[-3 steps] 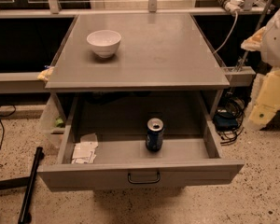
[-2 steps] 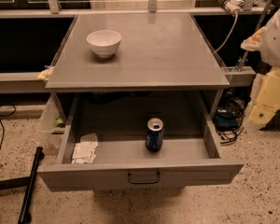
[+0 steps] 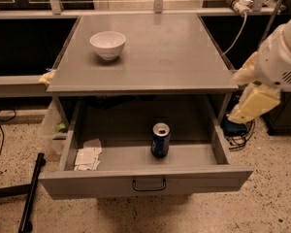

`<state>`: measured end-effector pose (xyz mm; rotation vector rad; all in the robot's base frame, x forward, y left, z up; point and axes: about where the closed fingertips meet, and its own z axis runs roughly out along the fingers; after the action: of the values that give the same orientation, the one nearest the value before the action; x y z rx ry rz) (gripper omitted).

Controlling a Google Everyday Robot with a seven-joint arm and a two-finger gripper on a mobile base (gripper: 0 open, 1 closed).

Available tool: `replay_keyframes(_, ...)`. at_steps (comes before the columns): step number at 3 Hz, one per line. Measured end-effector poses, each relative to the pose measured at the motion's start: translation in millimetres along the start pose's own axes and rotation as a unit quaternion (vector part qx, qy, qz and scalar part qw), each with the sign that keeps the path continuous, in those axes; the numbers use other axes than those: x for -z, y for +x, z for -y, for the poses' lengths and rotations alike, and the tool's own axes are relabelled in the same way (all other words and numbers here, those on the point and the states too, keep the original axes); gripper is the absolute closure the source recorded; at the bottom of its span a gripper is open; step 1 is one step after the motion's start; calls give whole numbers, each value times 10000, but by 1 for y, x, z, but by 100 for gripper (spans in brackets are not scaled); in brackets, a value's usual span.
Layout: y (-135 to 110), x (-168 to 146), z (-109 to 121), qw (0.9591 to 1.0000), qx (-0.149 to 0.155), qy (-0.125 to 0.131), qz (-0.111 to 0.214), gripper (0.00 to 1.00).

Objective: Pick pepsi can from top drawer and place on counter

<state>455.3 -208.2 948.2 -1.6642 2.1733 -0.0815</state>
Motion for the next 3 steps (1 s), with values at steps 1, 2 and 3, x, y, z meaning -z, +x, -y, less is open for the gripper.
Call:
replay_keyframes(1, -5, -55, 8, 9996, -20, 26, 276, 64)
replay_keyframes(2, -9, -115, 16, 9987, -78, -8, 507, 87)
replay_keyframes(3, -16, -170, 23, 9959, -365, -114, 819, 100)
